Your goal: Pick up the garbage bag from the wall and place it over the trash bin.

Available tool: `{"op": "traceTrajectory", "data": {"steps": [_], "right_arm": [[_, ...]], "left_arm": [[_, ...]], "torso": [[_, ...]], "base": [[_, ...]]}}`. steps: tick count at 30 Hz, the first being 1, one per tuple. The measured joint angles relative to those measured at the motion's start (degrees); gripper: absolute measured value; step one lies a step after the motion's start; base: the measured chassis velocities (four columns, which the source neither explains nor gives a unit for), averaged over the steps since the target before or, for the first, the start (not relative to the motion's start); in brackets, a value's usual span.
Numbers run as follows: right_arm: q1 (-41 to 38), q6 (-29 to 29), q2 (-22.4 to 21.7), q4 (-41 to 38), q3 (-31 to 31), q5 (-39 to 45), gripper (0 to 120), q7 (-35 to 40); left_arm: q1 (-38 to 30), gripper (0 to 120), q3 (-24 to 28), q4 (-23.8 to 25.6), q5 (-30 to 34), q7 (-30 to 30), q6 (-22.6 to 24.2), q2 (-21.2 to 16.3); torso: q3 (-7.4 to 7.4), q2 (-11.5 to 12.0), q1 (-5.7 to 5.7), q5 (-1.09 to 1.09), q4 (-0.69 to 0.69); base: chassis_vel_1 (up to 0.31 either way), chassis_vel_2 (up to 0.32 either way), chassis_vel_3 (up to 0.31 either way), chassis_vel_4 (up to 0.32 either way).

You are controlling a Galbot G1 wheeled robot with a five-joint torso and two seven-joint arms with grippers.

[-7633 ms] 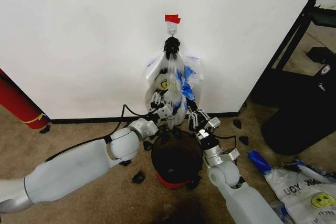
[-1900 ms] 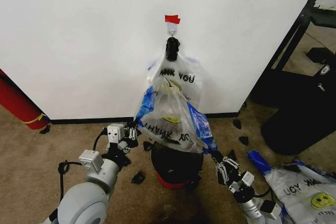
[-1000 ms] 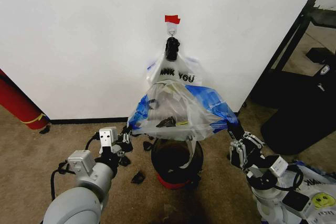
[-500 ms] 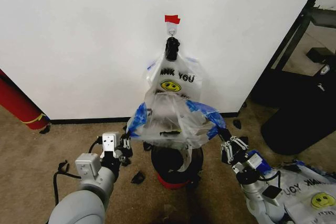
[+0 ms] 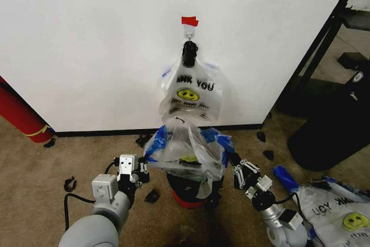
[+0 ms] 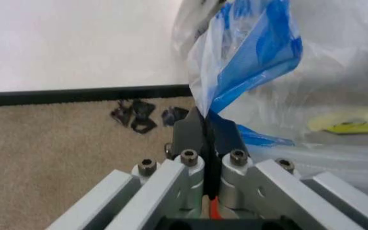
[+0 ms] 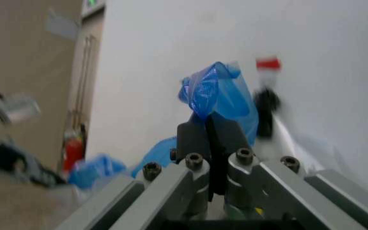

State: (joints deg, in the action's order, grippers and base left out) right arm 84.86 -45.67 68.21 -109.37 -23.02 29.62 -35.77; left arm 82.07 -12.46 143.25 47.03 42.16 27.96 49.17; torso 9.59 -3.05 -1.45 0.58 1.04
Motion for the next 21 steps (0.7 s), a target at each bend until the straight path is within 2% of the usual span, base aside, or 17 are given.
{"op": "traceTrajectory", "data": {"steps": [5, 12, 16, 21], "right_arm": [[1.90, -0.72, 0.44, -8.24, -1.39, 0.27, 0, -2.13], [4.24, -0.77, 0.44, -14.80, -2.71, 0.14, 0, -1.23], [3.99, -0.74, 0.48, -14.46, -2.79, -0.17, 0, -0.55], [1.40, -1.06, 0.88, -8.81, -2.52, -0.65, 0, 0.17]], "left_arm": [[1.39, 0, -0.75, 0.00, 0.20, 0.05, -0.14, 0.11], [1.64, 0, -1.27, 0.01, -0.78, -0.59, -0.69, -0.20], [0.83, 0, -1.27, 0.01, -0.34, -0.60, -0.44, -0.33], [-0.47, 0, -0.52, -0.02, -0.66, -0.70, -0.56, 0.06]], "torso": [[0.00, 0.00, 0.00, 0.01, -0.01], [0.00, 0.00, 0.00, 0.01, -0.01], [0.00, 0.00, 0.00, 0.00, 0.00], [0.00, 0.00, 0.00, 0.00, -0.01]], "base": [[0.000, 0.000, 0.000, 0.000], [0.000, 0.000, 0.000, 0.000], [0.000, 0.000, 0.000, 0.000], [0.000, 0.000, 0.000, 0.000]]}}
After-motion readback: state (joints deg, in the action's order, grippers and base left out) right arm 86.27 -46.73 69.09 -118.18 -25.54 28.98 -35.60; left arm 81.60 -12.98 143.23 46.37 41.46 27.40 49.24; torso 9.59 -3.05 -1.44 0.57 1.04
